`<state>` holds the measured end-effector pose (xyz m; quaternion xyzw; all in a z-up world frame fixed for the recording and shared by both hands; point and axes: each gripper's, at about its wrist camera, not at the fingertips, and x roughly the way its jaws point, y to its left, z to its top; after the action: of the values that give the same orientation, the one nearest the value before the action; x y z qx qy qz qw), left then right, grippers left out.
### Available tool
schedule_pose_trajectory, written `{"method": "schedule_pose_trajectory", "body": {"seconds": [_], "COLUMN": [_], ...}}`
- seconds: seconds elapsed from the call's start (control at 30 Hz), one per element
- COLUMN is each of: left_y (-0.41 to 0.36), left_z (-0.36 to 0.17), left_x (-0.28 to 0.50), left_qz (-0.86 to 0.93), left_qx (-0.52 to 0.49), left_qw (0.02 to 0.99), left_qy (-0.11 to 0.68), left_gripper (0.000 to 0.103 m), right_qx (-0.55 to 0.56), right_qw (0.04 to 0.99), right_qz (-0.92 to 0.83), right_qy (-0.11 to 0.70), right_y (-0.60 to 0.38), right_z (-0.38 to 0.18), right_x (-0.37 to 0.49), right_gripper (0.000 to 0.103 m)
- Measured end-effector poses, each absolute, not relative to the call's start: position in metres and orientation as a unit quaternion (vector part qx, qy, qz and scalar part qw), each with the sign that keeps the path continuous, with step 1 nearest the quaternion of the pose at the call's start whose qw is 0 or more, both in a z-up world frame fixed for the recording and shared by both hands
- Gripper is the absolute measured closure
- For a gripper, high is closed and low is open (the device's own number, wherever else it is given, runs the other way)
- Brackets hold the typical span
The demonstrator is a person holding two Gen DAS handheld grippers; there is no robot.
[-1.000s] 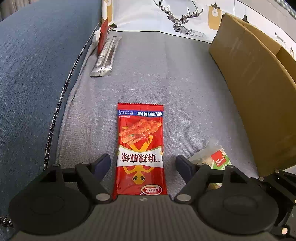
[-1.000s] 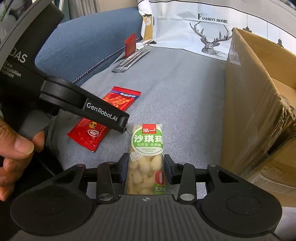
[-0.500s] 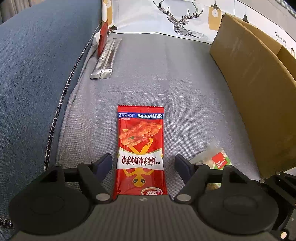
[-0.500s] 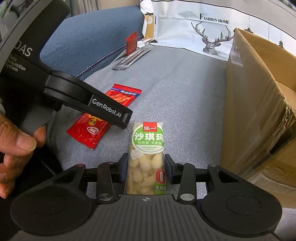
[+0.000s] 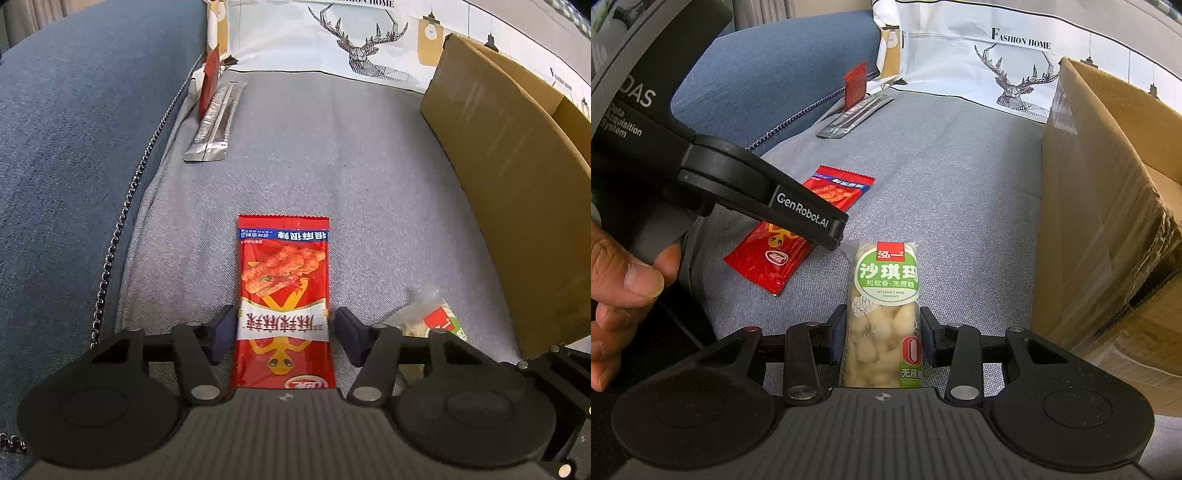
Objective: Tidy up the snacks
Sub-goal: 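Hold the red packet in the left gripper and the white bar in the right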
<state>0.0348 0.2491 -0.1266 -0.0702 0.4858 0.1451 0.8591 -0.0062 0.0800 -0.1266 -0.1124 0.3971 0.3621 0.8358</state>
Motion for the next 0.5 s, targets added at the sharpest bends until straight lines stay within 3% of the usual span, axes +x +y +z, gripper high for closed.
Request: {"method": "schedule_pose_trajectory", "body": {"seconds": [0.5], "left_y": [0.2537], "left_z": [-0.1197], "left_x": [0.0244], "left_qz": [0.158], "left_qx": [-0.094], "left_qw": [0.868], "left_qy": [0.462], "left_gripper": [0.053], "right_qx": [-0.118], "right_qw": [0.846], "right_qz": [0.358], "right_qy": [0.377], "right_y": [0.0795], "right_z": [-0.1224], "right_x": [-0.0103], "right_gripper": [0.065]}}
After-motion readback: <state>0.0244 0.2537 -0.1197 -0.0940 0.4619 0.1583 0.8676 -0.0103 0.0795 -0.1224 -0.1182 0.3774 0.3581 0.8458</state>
